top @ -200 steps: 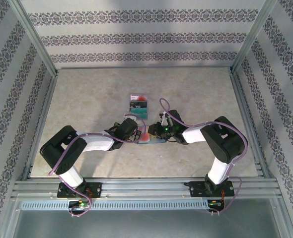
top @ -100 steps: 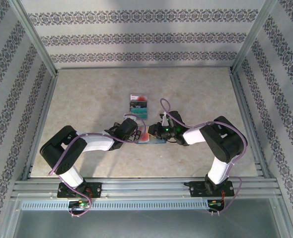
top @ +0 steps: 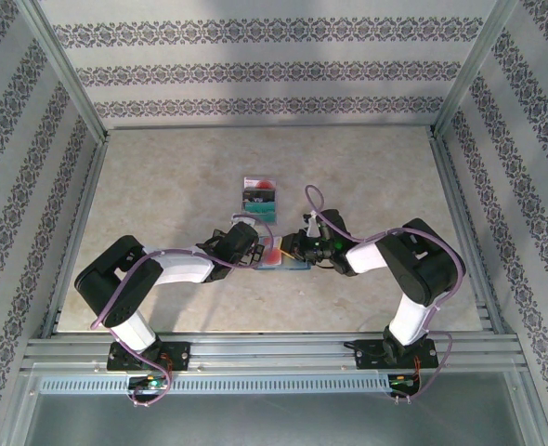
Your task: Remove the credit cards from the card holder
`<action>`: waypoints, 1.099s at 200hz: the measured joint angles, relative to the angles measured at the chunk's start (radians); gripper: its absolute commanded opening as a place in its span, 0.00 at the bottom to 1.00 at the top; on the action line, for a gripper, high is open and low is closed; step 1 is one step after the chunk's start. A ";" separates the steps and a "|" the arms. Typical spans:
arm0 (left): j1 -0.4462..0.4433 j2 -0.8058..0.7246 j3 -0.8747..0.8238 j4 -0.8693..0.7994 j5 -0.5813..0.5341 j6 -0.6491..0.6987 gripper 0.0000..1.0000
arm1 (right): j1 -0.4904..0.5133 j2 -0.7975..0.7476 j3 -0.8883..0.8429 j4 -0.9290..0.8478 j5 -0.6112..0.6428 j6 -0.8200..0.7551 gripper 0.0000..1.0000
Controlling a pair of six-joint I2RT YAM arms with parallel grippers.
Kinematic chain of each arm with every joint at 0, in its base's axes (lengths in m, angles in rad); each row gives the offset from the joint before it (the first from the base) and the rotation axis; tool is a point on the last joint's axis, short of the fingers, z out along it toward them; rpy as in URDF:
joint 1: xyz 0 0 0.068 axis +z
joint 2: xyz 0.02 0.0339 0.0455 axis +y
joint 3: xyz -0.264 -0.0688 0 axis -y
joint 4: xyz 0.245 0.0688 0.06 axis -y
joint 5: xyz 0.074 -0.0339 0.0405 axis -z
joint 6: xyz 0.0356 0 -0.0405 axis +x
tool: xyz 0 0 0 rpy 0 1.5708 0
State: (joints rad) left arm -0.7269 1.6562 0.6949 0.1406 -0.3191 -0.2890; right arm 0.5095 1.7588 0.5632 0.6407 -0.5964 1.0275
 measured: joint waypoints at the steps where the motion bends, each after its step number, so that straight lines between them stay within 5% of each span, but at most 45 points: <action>1: 0.000 0.000 0.000 0.000 0.000 0.000 0.96 | 0.000 0.000 0.000 0.000 0.000 0.000 0.14; 220: -0.047 -0.040 0.096 -0.056 0.081 0.038 0.91 | -0.017 -0.005 -0.008 0.007 -0.004 0.017 0.05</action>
State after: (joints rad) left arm -0.7734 1.6157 0.7906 0.0849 -0.2382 -0.2508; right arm 0.4927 1.7538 0.5556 0.6476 -0.6003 1.0447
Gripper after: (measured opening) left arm 0.907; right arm 0.059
